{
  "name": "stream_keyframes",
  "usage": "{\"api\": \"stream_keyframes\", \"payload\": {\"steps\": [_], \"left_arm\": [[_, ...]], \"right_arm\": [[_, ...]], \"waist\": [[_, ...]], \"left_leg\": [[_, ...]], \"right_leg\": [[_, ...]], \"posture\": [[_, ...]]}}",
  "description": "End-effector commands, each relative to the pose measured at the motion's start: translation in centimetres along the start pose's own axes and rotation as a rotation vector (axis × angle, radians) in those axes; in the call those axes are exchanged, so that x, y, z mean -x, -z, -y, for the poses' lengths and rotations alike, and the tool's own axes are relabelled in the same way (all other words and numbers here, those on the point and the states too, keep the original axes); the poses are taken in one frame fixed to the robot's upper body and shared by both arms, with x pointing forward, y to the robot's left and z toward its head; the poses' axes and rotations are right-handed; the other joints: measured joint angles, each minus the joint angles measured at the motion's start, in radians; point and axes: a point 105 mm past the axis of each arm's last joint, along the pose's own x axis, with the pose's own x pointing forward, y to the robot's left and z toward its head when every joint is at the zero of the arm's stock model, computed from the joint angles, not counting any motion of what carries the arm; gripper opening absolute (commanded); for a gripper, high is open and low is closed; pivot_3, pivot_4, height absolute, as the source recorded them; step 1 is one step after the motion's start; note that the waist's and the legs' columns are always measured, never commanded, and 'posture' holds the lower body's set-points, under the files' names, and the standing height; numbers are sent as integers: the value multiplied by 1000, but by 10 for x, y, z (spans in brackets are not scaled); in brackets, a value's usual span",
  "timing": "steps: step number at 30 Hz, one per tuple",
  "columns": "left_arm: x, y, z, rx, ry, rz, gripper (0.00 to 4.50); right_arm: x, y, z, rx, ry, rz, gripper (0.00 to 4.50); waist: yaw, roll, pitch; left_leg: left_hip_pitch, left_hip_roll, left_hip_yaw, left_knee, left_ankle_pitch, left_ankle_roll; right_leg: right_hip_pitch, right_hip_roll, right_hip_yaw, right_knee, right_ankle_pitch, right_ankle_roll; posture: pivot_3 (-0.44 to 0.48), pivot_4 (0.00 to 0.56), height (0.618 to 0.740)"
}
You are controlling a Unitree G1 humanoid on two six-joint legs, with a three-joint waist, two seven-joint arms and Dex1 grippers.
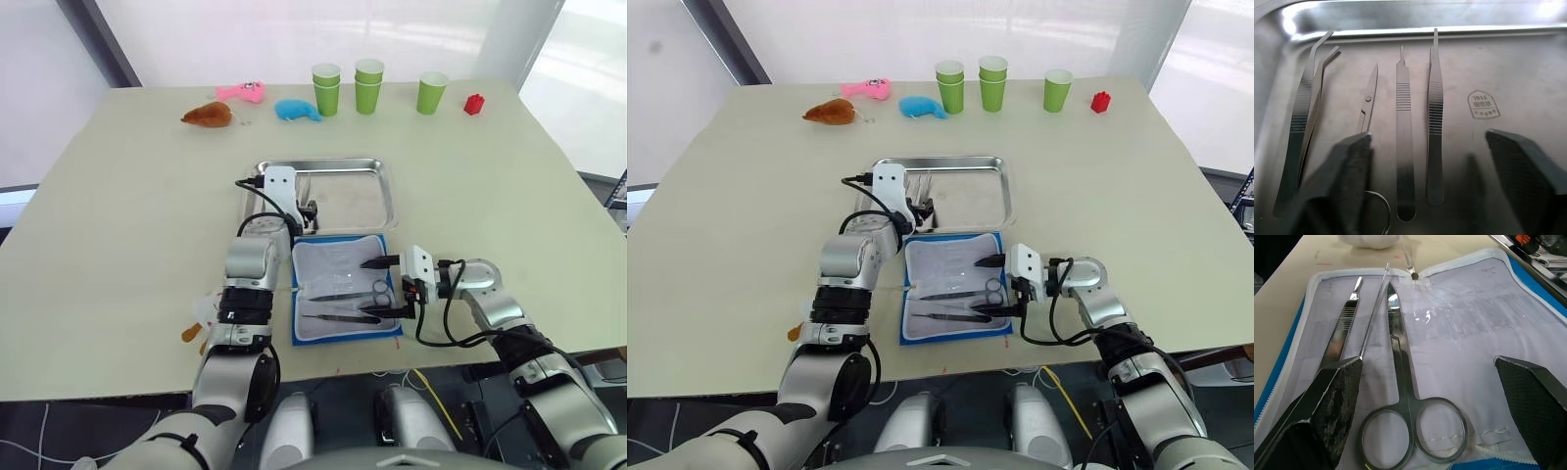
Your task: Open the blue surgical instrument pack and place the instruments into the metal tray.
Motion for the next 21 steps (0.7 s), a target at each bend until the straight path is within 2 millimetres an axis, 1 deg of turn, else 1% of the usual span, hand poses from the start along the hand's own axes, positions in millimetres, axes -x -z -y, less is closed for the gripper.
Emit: {"api": "stream_keyframes", "payload": {"steps": [1,6,8,11,14,18,21], "left_arm": [[4,-18,2,4,9,63,4463],[10,-35,12,-17,71,153,4463],[15,-44,18,-41,125,201,4463],[23,-50,23,-81,214,245,4463],[37,-52,29,-127,349,286,4463],[52,-46,28,-200,465,288,4463],[73,-40,28,-249,621,310,4463]], "right_arm": [[-3,37,-19,-103,-28,-123,4500],[-3,37,-19,-103,-27,-122,4500],[-3,37,-19,-104,-26,-122,4500],[-3,37,-19,-104,-25,-122,4500],[-3,38,-19,-106,-24,-122,4500],[-3,37,-19,-106,-25,-122,4500],[-3,37,-19,-106,-26,-122,4500]], "waist": [[0,0,0],[0,0,0],[0,0,0],[-1,0,0],[-1,0,0],[-1,0,0],[-3,0,0]], "left_leg": [[0,0,0,0,0,0],[0,0,0,0,0,0],[0,0,0,0,0,0],[0,0,0,-1,0,-1],[4,0,1,-6,3,-6],[12,-1,4,-10,4,-6],[12,-1,4,-10,4,-6]], "right_leg": [[0,0,0,0,0,0],[0,0,0,0,0,0],[0,0,0,0,0,0],[0,0,0,0,0,0],[2,-1,1,-1,0,0],[6,-1,3,-2,0,0],[6,-1,3,-2,0,0]], "posture": [[0,150,740],[0,150,740],[0,150,740],[0,150,740],[0,150,740],[0,150,740],[0,150,740]]}}
